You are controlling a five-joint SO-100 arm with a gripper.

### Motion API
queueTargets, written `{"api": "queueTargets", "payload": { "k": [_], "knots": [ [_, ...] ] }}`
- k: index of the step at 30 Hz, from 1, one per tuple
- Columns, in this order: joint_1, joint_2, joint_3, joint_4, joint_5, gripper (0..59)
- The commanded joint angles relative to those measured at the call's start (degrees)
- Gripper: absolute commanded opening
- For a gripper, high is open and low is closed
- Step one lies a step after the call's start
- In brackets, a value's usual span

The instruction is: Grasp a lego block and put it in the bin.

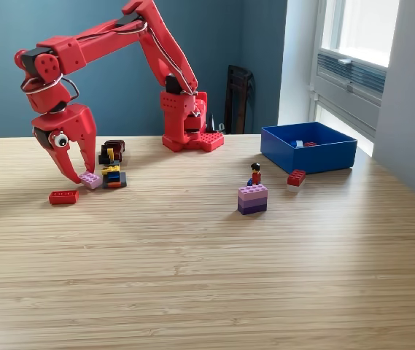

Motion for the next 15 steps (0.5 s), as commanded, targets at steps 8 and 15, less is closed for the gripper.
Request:
{"api": "queueTargets", "payload": {
  "k": [8,15],
  "knots": [
    [-22.5,29.44,5.19,5.27,-1.93,0.1],
    [-47.9,40.43,20.04,5.63,3.08,0.1]
  ]
}}
